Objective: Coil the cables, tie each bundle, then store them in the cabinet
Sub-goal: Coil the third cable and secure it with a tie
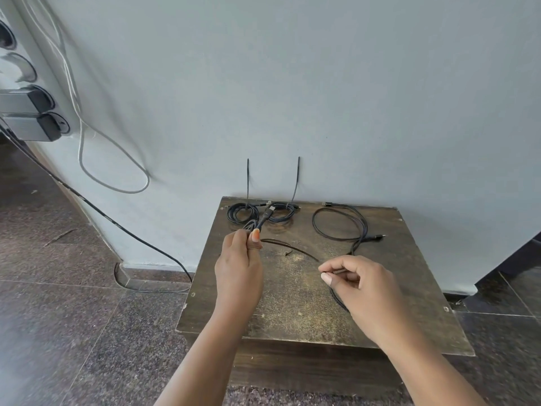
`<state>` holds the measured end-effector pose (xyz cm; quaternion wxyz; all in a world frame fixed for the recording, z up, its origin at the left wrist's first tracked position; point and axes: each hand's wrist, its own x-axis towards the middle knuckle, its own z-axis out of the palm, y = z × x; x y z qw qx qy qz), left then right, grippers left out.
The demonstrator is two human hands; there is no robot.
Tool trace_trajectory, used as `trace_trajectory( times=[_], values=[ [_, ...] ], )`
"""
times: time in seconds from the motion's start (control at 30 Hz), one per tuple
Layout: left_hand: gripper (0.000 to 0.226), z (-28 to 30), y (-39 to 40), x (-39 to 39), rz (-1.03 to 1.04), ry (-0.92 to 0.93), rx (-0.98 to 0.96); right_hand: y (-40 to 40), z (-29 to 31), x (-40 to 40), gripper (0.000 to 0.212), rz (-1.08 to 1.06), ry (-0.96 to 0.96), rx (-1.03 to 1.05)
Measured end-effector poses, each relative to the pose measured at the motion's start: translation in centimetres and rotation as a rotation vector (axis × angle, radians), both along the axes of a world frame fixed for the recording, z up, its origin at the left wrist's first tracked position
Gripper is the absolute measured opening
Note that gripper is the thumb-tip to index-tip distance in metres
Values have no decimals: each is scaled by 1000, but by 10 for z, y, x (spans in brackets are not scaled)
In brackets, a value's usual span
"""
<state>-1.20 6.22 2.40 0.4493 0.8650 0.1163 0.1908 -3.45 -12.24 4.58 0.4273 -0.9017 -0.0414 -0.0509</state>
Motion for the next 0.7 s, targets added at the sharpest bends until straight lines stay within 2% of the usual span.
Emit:
trace_trajectory(
  times=[0.2, 0.33, 0.53, 0.7],
  values=[
    [32, 1, -2, 0, 12, -22, 39, 6, 10, -6, 12, 91, 198, 305],
    [31, 3, -2, -1, 10, -46, 42, 7, 14, -9, 14, 139, 282, 434],
    [40, 2, -4, -3, -22, -47, -23, 8, 13, -9, 11, 156, 349, 462],
    [32, 2, -3, -1, -26, -84, -123, 5, 12, -8, 10, 166, 417, 510]
  ],
)
